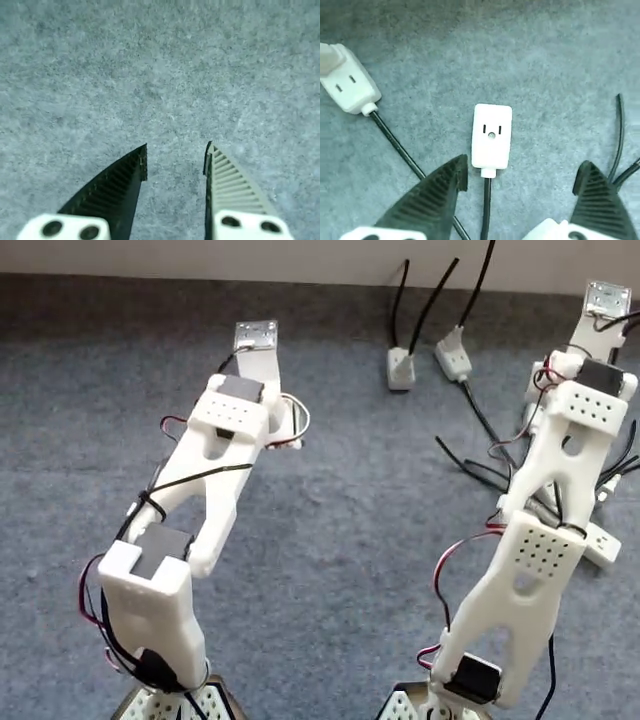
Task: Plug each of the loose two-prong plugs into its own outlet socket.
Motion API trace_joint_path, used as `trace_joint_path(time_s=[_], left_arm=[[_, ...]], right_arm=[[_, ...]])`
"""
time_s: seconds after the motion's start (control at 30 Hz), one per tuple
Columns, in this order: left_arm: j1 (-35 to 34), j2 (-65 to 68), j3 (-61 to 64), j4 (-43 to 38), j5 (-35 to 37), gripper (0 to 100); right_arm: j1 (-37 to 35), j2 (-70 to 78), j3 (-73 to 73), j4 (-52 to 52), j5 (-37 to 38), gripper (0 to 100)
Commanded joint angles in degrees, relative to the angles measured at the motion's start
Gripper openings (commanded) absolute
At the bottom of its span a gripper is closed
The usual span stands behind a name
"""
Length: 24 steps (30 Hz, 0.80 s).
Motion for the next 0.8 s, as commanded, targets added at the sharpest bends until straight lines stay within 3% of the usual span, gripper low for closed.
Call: trace_joint_path(time_s=[0.0, 0.3, 0.47, 0.63, 0.77], left_arm=[[1.2, -0.8, 0.0, -1.7, 0.2, 20], [0.7, -0.8, 0.1, -1.7, 0.1, 20], [0.7, -0.8, 0.1, -1.7, 0.0, 20], [0.7, -0.8, 0.1, -1.7, 0.0, 20], [0.7, -0.8, 0.0, -1.7, 0.0, 20]], right_arm=[[0.3, 2.2, -0.5, -3.8, -5.2, 32.5], [-3.1, 13.1, -0.5, -12.4, -7.0, 32.0], [-2.9, 15.3, -0.6, -16.6, -6.9, 18.7], [-1.4, 13.0, -2.5, -15.6, -6.9, 12.3], [-0.7, 8.3, -9.5, -6.5, -6.7, 12.3]])
